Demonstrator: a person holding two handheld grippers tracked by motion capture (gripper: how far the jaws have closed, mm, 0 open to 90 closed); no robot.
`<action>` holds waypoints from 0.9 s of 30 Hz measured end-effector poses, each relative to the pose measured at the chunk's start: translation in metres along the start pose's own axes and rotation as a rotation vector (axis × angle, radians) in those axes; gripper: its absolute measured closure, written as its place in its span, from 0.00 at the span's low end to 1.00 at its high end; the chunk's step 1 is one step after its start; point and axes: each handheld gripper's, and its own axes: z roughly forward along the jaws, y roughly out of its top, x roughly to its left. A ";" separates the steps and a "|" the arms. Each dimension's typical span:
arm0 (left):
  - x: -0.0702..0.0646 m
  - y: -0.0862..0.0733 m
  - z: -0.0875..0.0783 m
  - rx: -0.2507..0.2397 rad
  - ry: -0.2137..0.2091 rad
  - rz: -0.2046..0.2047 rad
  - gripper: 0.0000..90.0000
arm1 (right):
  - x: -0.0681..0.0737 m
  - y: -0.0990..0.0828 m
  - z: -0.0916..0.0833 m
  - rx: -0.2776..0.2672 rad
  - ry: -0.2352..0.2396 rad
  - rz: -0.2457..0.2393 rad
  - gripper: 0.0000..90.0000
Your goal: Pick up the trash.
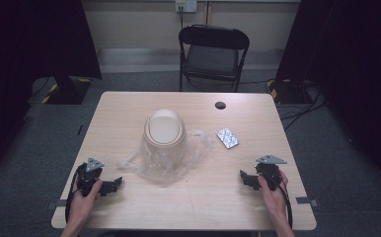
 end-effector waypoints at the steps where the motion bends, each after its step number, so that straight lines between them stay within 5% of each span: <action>1: 0.000 0.000 0.000 0.000 0.000 0.000 0.00 | 0.000 0.000 0.000 0.000 0.000 0.000 0.15; 9: 0.000 0.000 0.000 0.000 -0.002 -0.001 0.00 | 0.001 0.001 -0.002 0.005 0.013 -0.006 0.19; 20: 0.000 0.000 0.000 0.000 0.000 0.000 0.00 | 0.013 0.010 -0.012 -0.010 0.168 -0.027 0.21; 27: 0.000 0.000 0.000 0.000 0.000 0.000 0.00 | 0.027 0.024 -0.018 -0.064 0.195 -0.049 0.24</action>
